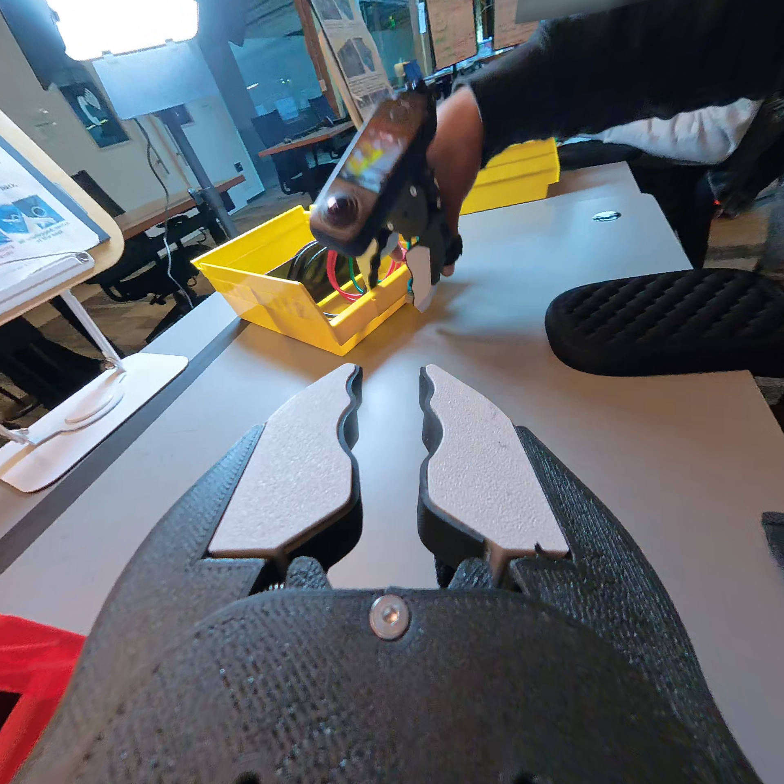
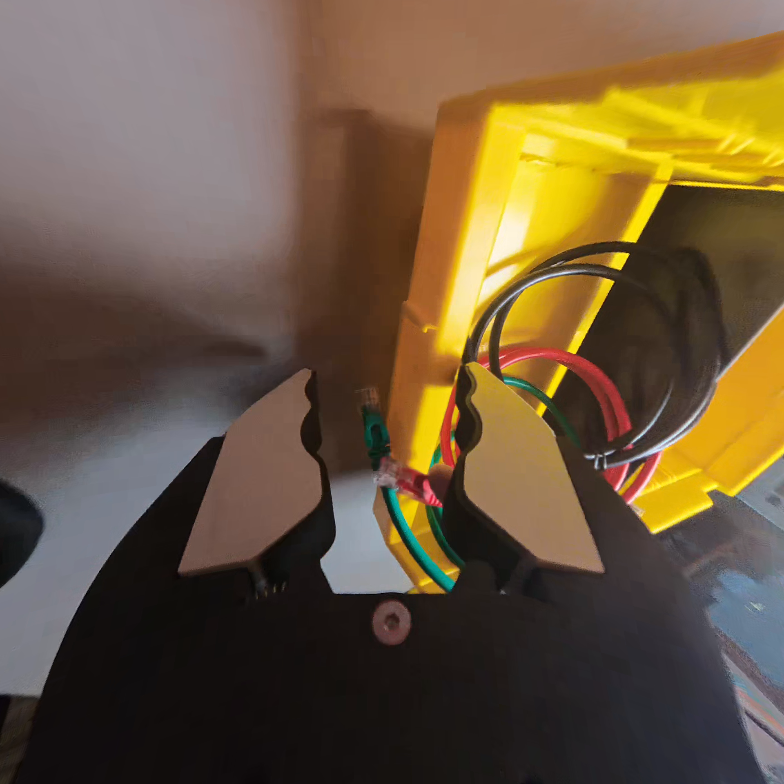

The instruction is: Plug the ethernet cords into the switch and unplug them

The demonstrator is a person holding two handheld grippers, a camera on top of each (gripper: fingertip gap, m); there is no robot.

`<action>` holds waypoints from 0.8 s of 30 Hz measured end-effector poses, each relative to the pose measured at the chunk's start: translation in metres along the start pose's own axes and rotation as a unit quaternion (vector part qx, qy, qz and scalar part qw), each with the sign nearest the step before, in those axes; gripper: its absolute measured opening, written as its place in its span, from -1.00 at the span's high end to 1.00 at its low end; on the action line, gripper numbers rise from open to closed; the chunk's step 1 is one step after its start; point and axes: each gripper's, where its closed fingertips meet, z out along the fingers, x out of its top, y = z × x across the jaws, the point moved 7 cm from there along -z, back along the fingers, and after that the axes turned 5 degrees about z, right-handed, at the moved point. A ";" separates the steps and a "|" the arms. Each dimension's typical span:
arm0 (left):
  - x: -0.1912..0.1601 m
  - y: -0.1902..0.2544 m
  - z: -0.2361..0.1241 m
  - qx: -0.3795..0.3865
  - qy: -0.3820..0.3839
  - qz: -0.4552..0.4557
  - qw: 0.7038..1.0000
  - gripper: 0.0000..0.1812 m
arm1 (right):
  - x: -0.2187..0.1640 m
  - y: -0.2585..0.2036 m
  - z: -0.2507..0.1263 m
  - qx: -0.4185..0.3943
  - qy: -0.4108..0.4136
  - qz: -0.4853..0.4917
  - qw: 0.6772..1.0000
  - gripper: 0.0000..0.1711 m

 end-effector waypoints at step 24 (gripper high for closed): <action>-0.139 -0.121 -0.077 0.117 -0.497 0.159 0.845 0.67 | -0.007 -0.129 -0.035 -0.113 0.230 -0.087 0.963 0.62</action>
